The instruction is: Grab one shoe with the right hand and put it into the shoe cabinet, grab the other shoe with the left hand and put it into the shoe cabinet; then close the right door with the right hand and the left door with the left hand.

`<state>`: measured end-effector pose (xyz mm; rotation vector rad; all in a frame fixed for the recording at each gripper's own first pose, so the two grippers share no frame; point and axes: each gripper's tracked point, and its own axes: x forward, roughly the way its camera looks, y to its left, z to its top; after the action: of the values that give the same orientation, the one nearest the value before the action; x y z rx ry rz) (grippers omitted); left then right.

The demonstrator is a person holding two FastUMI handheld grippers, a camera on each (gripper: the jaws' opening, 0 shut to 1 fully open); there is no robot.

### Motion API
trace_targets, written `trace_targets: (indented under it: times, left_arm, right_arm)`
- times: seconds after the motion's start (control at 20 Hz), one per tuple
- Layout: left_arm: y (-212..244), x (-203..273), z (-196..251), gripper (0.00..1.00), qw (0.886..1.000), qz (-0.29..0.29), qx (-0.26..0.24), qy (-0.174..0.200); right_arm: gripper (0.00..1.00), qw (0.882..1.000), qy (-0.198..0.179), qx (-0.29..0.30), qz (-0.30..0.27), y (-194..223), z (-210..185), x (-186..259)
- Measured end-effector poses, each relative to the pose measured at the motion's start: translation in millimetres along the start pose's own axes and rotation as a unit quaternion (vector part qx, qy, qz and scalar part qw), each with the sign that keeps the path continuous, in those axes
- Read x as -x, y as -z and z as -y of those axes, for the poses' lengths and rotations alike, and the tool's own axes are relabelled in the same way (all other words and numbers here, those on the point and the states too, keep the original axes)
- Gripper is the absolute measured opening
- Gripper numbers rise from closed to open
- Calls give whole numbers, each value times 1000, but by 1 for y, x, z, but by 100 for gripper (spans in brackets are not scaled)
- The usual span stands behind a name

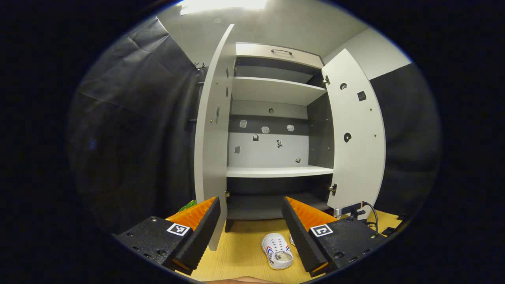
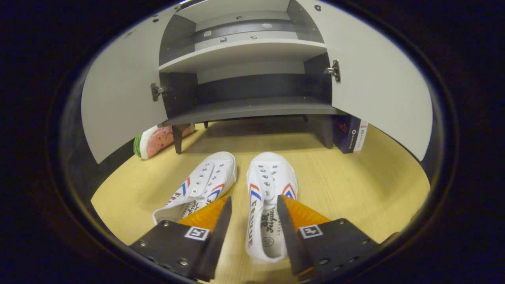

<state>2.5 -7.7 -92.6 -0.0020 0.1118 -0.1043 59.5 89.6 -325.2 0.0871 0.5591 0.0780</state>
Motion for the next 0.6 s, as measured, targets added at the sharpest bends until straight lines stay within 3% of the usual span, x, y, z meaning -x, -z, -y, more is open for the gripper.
trace_targets:
  times: [0.05, 0.1, 0.15, 0.25, 0.35, 0.4, 0.45, 0.55, 0.6]
  left_arm:
    - [0, -1, -1, 95, 1000, 3, -2, -1]
    - [2, -2, -1, 95, 1000, 7, -1, -1]
    - [4, -3, -1, 91, 1000, 7, 2, 0]
    - [12, -6, 3, 95, 1000, 3, 13, 11]
    - [15, -9, 6, 95, 1000, 3, 14, 19]
    - [14, -10, 7, 95, 1000, 6, 12, 22]
    - [13, -11, 7, 95, 1000, 10, 11, 24]
    - [10, -11, 9, 95, 999, 18, 11, 28]
    - [12, -12, 11, 95, 999, 18, 9, 30]
  right_arm:
    - [57, 1000, 7, -4, -6, 4, 1, -8]
    - [54, 1000, 13, -9, -13, 7, 2, -15]
    - [53, 1000, 13, -20, 0, 4, -2, -19]
    - [53, 1000, 14, 3, 11, 4, -3, -26]
    - [53, 999, 25, -15, 13, 1, 6, -39]
    - [24, 999, 25, -44, 10, 1, 5, -35]
    - [18, 998, 13, -56, 9, 1, 5, -31]
    - [18, 997, -9, -78, 2, 3, 3, -27]
    - [1, 997, -15, -79, 11, -1, 4, -33]
